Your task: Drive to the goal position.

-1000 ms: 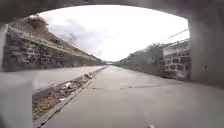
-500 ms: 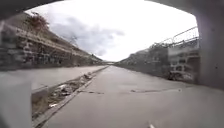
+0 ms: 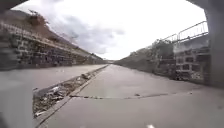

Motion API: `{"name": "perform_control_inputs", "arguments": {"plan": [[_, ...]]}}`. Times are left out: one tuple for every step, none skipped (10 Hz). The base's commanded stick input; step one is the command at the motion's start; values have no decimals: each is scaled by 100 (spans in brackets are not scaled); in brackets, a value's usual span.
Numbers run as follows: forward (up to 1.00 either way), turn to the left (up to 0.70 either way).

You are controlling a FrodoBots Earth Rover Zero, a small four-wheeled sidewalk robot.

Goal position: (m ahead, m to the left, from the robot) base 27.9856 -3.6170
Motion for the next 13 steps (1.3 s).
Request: {"name": "perform_control_inputs", "arguments": {"plan": [[70,0],[70,0],[70,0],[70,0],[70,0],[70,0],[70,0],[70,0],[70,0],[70,0],[70,0],[70,0],[70,0]]}}
